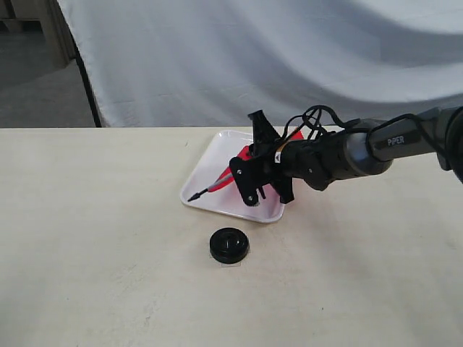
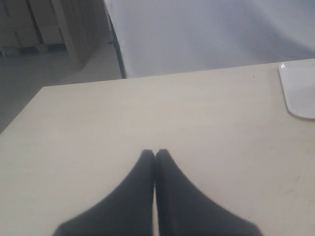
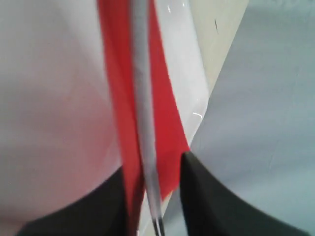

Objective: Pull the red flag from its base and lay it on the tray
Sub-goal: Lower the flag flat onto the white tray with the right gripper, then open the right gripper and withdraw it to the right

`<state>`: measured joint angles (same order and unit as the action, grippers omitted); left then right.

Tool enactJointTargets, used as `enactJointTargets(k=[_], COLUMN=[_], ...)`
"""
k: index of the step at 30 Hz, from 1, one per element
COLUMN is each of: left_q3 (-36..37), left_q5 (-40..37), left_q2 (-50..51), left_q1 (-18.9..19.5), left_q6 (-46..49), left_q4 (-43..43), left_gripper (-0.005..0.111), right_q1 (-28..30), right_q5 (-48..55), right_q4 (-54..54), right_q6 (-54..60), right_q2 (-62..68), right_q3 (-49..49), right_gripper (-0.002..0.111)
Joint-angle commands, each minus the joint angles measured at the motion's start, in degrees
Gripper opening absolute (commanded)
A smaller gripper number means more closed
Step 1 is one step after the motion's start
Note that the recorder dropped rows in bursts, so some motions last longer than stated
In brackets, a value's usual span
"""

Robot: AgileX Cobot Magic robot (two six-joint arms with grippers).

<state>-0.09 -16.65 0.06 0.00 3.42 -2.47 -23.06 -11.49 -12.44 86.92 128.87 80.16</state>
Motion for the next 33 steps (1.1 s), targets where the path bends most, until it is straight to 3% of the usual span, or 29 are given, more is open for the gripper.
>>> enactJointTargets(k=[1,4,12,17,21,26,30,33], left_q3=[0.1,0.1,0.1,0.1,0.1,0.1,0.1,0.1], left_q5=[0.4,0.4,0.4,0.4,0.4,0.4,0.4,0.4], left_q2=[-0.1,-0.1,-0.1,-0.1,-0.1,-0.1,-0.1,-0.1], left_q1=[0.0,0.0,0.0,0.0,0.0,0.0,0.0,0.0], left_q6=[-0.2,-0.2,-0.2,-0.2,-0.2,-0.2,-0.2,-0.2], left_q4=[-0.3,-0.3,-0.3,-0.3,-0.3,-0.3,-0.3,-0.3], left_gripper=[0.000,0.000,0.000,0.000,0.000,0.000,0.000,0.000], right_q1=[0.3,0.3,0.1,0.1,0.1,1.0,3.5,6.5], right_q5=[0.2,1.2,3.5,3.5,3.5,6.1,19.0,32.6], right_q4=[0.6,0.8,2.0,12.4,27.7,54.1,67.1,65.4], right_q6=[-2.1,-3.5,-6.7,-6.9,-6.9,-6.7,-6.8,-13.2], right_q2=[-0.1,-0.1,-1.5,-5.1,-8.4,-12.6,-14.9,-16.2], right_q3=[0.4,0.4,0.4,0.4,0.4,0.4,0.4,0.4], right_gripper=[0.064,0.076,0.076,0.075,0.053,-0.001,0.000,0.000])
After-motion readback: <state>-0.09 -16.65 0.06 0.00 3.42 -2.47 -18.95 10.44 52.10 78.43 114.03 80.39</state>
